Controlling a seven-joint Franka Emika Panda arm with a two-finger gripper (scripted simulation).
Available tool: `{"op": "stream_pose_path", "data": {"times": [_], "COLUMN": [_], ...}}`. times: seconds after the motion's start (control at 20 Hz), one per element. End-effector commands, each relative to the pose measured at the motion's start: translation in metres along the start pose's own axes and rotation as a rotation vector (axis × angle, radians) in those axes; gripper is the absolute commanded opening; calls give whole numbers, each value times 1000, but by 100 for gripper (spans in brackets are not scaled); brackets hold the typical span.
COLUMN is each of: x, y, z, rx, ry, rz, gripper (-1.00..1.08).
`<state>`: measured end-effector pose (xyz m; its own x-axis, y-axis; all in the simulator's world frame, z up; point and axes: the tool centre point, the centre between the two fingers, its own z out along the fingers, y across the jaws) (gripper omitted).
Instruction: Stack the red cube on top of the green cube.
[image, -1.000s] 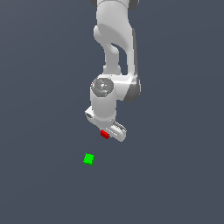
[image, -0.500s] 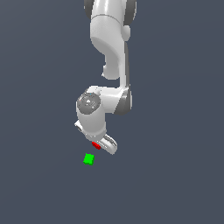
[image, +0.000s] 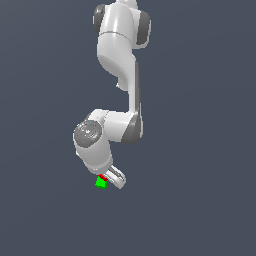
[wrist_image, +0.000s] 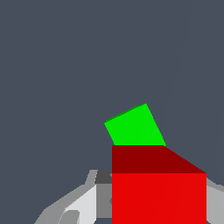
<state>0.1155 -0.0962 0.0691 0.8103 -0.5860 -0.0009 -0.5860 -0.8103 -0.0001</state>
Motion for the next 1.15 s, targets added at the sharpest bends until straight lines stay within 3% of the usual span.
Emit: {"op": "stream_pose_path", "data": {"times": [0.0, 0.6, 0.65, 1.1], "x": [8, 23, 23, 23], "y": [0, 0, 0, 0], "z": [2, 6, 6, 6], "rx": [1, 0, 0, 0], "ry": [1, 1, 1, 1], "rz": [-1, 0, 0, 0], "gripper": [-100, -100, 100, 100]}}
